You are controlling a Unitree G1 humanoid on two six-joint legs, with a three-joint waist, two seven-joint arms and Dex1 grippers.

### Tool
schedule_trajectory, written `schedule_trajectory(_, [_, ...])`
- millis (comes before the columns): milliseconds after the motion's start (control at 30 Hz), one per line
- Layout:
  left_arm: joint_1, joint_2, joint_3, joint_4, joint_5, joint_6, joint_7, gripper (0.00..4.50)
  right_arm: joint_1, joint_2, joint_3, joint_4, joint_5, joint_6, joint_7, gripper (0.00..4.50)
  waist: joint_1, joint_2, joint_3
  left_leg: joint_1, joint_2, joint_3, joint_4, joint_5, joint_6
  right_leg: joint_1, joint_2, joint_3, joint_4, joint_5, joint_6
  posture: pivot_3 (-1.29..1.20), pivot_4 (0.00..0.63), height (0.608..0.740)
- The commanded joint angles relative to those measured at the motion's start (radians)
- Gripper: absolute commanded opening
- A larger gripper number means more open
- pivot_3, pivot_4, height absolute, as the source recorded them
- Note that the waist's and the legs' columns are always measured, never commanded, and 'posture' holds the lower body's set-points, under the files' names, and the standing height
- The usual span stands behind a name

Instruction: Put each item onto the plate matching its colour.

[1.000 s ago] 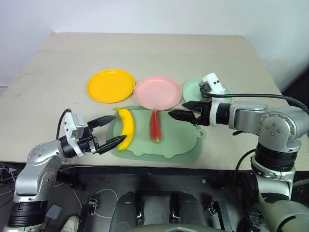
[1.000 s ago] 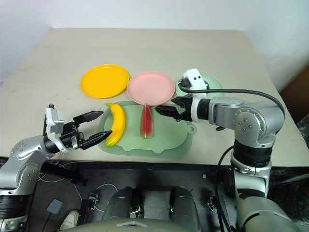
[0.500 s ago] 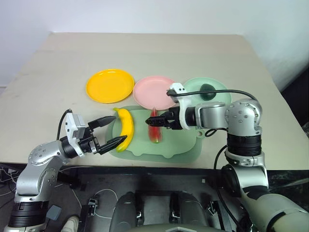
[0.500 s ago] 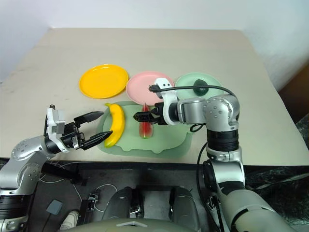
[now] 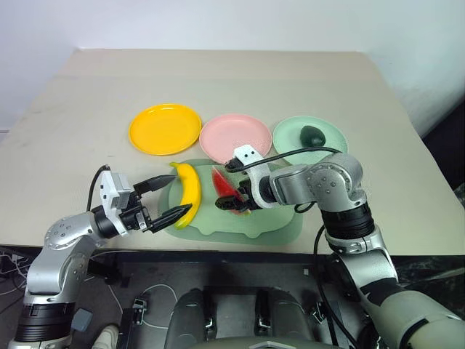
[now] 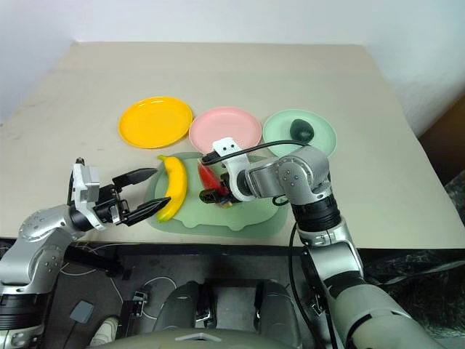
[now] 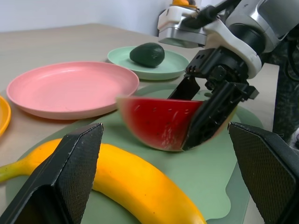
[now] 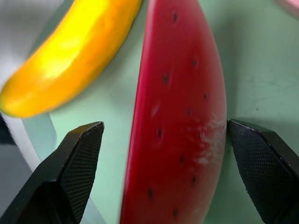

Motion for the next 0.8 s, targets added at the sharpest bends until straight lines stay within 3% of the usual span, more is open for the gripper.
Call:
schedule_trajectory(33, [-0.001, 0.003, 0.005, -0.013, 0.003, -0.015, -0.002, 4.5, -0.019, -0.019, 0.059, -0.027, -0.053, -0.023, 0.045, 4.44, 0.0, 0.0, 0.0, 0.0, 0.0, 0.0, 0.0, 0.0, 0.0, 0.0, 0.0, 0.0, 0.0, 0.0, 0.0, 0.0, 0.15, 0.695])
schedule_trajectory(67, [-0.001, 0.003, 0.004, -0.015, 0.002, -0.013, -0.001, 4.5, -0.021, -0.029, 0.08, -0.032, -0.065, -0.03, 0.061, 4.44, 0.0, 0.0, 0.0, 0.0, 0.0, 0.0, 0.0, 0.0, 0.0, 0.0, 0.0, 0.0, 0.0, 0.0, 0.0, 0.0, 0.15, 0.695])
schedule_trajectory(167, [0.003, 0.002, 0.001, -0.023, 0.001, -0.008, 0.004, 4.5, -0.023, -0.059, 0.153, -0.042, -0.111, -0.058, 0.098, 3.84, 0.0, 0.0, 0.0, 0.0, 0.0, 0.0, 0.0, 0.0, 0.0, 0.0, 0.0, 0.0, 0.0, 0.0, 0.0, 0.0, 0.15, 0.695])
schedule_trajectory(267, [0.004, 0.002, 0.0, -0.024, 0.003, -0.007, 0.008, 4.5, -0.027, -0.071, 0.183, -0.045, -0.14, -0.08, 0.138, 2.81, 0.0, 0.0, 0.0, 0.0, 0.0, 0.0, 0.0, 0.0, 0.0, 0.0, 0.0, 0.0, 0.0, 0.0, 0.0, 0.0, 0.15, 0.695])
schedule_trajectory(333, [0.004, 0.002, -0.001, -0.024, 0.004, -0.007, 0.01, 4.5, -0.03, -0.08, 0.202, -0.048, -0.162, -0.095, 0.161, 2.44, 0.0, 0.0, 0.0, 0.0, 0.0, 0.0, 0.0, 0.0, 0.0, 0.0, 0.0, 0.0, 0.0, 0.0, 0.0, 0.0, 0.15, 0.695])
schedule_trajectory(467, [0.002, 0.001, -0.002, -0.023, 0.005, -0.006, 0.013, 4.5, -0.031, -0.085, 0.216, -0.056, -0.192, -0.109, 0.202, 2.43, 0.0, 0.0, 0.0, 0.0, 0.001, 0.0, 0.0, 0.0, 0.0, 0.0, 0.0, 0.0, 0.0, 0.0, 0.0, 0.0, 0.15, 0.695])
schedule_trajectory(567, [0.009, 0.002, 0.003, -0.028, 0.003, -0.005, 0.015, 4.5, -0.064, -0.069, 0.114, -0.073, -0.168, -0.127, 0.252, 2.43, 0.0, 0.0, 0.0, 0.0, 0.001, 0.0, 0.0, 0.0, 0.0, 0.0, 0.0, 0.0, 0.0, 0.0, 0.0, 0.0, 0.15, 0.695])
schedule_trajectory(700, [0.015, 0.006, 0.007, -0.033, 0.002, -0.005, 0.017, 4.5, -0.17, -0.055, -0.004, 0.037, -0.188, -0.198, 0.297, 2.43, 0.0, 0.0, 0.0, -0.007, 0.0, 0.0, 0.001, 0.001, -0.001, -0.007, 0.0, 0.0, 0.001, 0.0, 0.0, 0.0, 0.15, 0.695])
schedule_trajectory(800, [0.013, 0.004, 0.006, -0.038, -0.004, 0.0, 0.02, 4.5, -0.227, -0.056, -0.001, 0.149, -0.237, -0.27, 0.321, 2.43, 0.0, 0.0, 0.0, -0.011, -0.001, 0.0, 0.001, 0.001, -0.002, -0.011, 0.001, 0.0, 0.001, 0.001, -0.001, 0.0, 0.15, 0.695])
